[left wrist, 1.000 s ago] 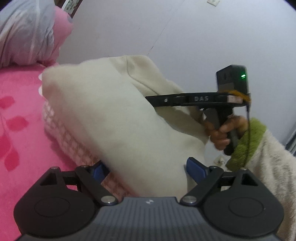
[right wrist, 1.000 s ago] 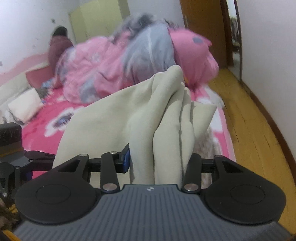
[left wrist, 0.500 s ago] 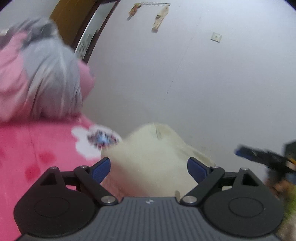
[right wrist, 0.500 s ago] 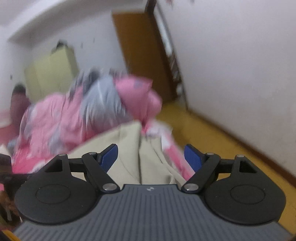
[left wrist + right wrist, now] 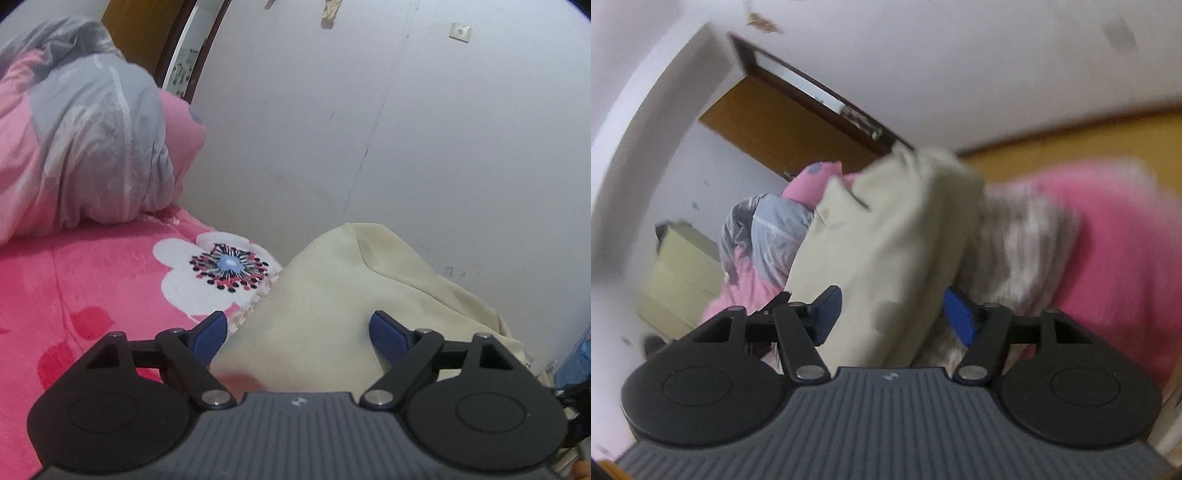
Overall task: Fold clothes
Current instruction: 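Carry the held beige hoodie with both grippers onto the pink checked cloth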
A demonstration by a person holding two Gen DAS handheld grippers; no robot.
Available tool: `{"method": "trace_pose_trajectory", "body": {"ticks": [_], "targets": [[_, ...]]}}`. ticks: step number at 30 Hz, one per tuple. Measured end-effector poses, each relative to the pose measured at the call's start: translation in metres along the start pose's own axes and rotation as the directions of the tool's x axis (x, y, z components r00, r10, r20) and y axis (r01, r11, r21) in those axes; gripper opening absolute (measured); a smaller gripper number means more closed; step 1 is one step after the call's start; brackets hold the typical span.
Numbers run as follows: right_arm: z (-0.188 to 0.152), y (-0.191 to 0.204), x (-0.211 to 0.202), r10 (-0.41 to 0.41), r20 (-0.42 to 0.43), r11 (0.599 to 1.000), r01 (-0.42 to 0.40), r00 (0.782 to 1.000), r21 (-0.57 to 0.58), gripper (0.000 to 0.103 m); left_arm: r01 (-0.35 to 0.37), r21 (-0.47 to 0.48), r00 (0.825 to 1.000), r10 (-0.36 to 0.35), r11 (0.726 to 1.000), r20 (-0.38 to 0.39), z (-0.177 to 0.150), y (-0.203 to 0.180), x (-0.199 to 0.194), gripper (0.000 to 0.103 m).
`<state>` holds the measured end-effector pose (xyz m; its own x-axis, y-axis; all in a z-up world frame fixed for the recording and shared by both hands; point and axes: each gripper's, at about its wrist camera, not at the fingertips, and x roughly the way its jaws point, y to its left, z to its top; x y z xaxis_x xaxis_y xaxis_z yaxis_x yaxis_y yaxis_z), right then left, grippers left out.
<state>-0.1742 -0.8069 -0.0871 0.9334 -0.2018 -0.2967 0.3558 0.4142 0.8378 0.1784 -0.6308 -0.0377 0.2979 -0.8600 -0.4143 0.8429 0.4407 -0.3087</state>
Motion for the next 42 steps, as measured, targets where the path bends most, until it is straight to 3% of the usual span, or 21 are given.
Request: {"method": "trace_pose_trajectory", "body": {"ticks": [2, 4, 11, 12, 13, 14, 16, 21, 26, 29, 33, 35, 36, 38, 40, 42], "targets": [[-0.002, -0.002, 0.01, -0.042, 0.001, 0.999, 0.042, 0.999, 0.019, 0.071, 0.015, -0.026, 1.0, -0.016, 1.0, -0.018, 0.001, 0.003, 0.002, 0.089], [-0.003, -0.005, 0.018, -0.026, -0.023, 0.997, 0.027, 0.999, 0.069, 0.078, 0.028, -0.049, 0.999, -0.03, 0.998, -0.03, -0.001, 0.005, -0.001, 0.089], [-0.013, 0.003, 0.044, 0.037, -0.065, 0.998, -0.033, 0.997, 0.062, 0.077, 0.068, -0.118, 0.996, -0.075, 0.991, -0.049, -0.005, 0.016, 0.002, 0.091], [-0.015, 0.003, 0.043, 0.049, -0.048, 0.997, -0.046, 0.998, 0.066, 0.073, 0.068, -0.116, 0.996, -0.074, 0.991, -0.045, -0.005, 0.016, 0.001, 0.091], [-0.018, 0.003, 0.041, 0.062, -0.03, 0.996, -0.059, 0.998, 0.071, 0.056, 0.068, -0.114, 0.996, -0.073, 0.991, -0.042, -0.005, 0.017, 0.001, 0.09], [-0.02, 0.003, 0.04, 0.074, -0.012, 0.994, -0.073, 0.997, 0.075, 0.052, 0.071, -0.114, 0.996, -0.076, 0.991, -0.037, -0.005, 0.016, 0.0, 0.089], [-0.021, 0.011, 0.032, 0.094, 0.037, 0.995, -0.096, 0.995, 0.033, 0.033, 0.079, -0.118, 0.996, -0.083, 0.99, -0.028, -0.005, 0.015, -0.001, 0.088], [-0.026, 0.025, 0.01, 0.118, 0.133, 0.993, -0.115, 0.984, -0.032, 0.028, 0.101, -0.082, 0.994, -0.103, 0.991, -0.019, -0.004, 0.002, -0.007, 0.085], [-0.035, 0.01, -0.007, 0.134, 0.197, 0.991, -0.131, 0.971, -0.025, 0.028, 0.082, -0.003, 0.997, -0.082, 0.997, -0.003, -0.008, -0.015, -0.003, 0.085], [-0.035, -0.011, 0.003, 0.149, 0.202, 0.982, -0.168, 0.968, 0.083, 0.028, 0.078, -0.018, 0.997, -0.078, 0.997, -0.007, -0.007, -0.014, 0.002, 0.086], [-0.035, -0.003, 0.016, 0.149, 0.222, 0.98, -0.174, 0.964, 0.097, 0.03, 0.081, -0.02, 0.997, -0.082, 0.996, -0.016, -0.006, -0.013, 0.005, 0.089], [-0.038, -0.008, 0.023, 0.119, 0.22, 0.982, -0.147, 0.968, 0.119, 0.04, 0.088, -0.026, 0.996, -0.088, 0.996, -0.02, -0.006, -0.013, 0.004, 0.09], [-0.039, -0.01, 0.022, 0.111, 0.224, 0.981, -0.142, 0.968, 0.128, 0.05, 0.091, -0.029, 0.996, -0.092, 0.995, -0.023, -0.006, -0.012, 0.004, 0.09], [-0.041, -0.013, 0.02, 0.098, 0.233, 0.98, -0.134, 0.968, 0.146, 0.053, 0.082, -0.036, 0.997, -0.082, 0.996, -0.004, 0.0, -0.01, -0.004, 0.089], [-0.041, -0.005, -0.001, 0.075, 0.307, 0.988, -0.112, 0.949, 0.103, 0.06, 0.063, -0.029, 0.996, -0.061, 0.998, 0.064, 0.007, -0.009, -0.02, 0.089], [-0.038, 0.008, -0.024, 0.043, 0.386, 0.998, -0.057, 0.922, 0.027, 0.06, 0.068, 0.013, 0.989, -0.069, 0.998, 0.134, 0.016, -0.014, -0.036, 0.089]]}}
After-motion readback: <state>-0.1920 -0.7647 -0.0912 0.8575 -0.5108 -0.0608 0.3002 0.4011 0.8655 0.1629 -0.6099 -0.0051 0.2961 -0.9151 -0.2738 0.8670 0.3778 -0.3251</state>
